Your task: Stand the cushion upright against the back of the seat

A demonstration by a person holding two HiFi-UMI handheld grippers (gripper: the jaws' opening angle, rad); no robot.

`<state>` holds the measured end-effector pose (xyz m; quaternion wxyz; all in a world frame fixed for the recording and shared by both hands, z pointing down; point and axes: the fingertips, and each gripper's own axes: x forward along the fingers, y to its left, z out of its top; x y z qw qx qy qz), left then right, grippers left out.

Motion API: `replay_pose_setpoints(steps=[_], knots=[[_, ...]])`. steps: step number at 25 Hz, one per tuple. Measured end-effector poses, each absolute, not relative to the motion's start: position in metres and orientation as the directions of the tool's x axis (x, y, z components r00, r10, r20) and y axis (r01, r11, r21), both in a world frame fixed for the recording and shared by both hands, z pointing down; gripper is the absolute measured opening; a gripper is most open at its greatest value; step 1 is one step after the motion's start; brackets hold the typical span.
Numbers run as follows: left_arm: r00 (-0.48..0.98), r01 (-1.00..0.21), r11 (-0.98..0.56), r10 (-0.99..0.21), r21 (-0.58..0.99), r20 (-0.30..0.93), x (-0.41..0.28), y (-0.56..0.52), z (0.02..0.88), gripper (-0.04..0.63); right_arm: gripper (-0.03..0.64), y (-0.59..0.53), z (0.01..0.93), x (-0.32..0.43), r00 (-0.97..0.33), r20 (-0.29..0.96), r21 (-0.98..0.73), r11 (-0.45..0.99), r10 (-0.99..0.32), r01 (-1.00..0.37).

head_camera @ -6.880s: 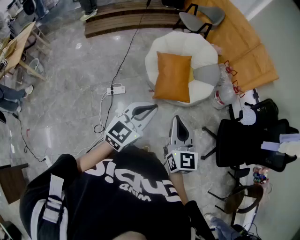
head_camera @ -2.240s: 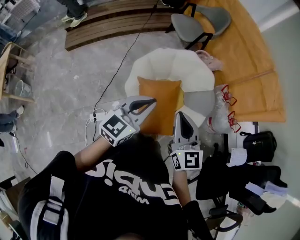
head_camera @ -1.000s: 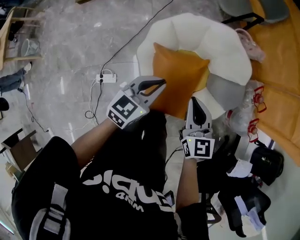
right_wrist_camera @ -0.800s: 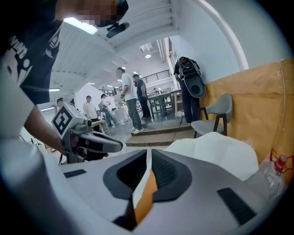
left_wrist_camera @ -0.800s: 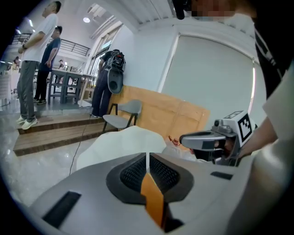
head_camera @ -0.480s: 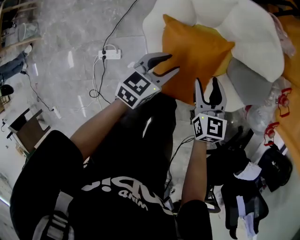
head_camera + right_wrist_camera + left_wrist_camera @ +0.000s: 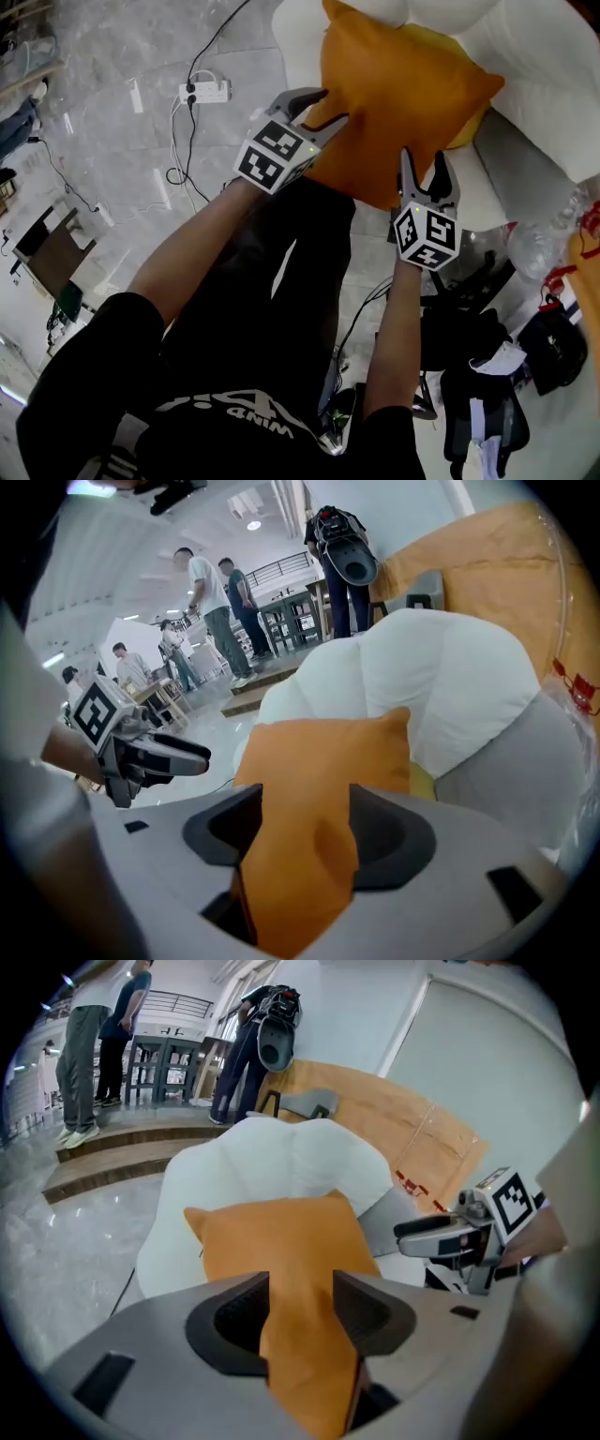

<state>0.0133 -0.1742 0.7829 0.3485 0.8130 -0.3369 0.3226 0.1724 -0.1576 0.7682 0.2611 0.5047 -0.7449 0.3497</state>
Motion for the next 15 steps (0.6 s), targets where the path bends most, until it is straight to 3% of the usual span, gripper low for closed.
replay_pose_setpoints(steps=[15], knots=[[0.513, -0.820, -0.433, -0.268, 0.374, 0.816, 0.016, -0.193, 0.879, 0.220, 0.278, -0.167, 0.873, 0.179, -0.309, 0.850, -0.248, 0.194, -0.427, -0.949]])
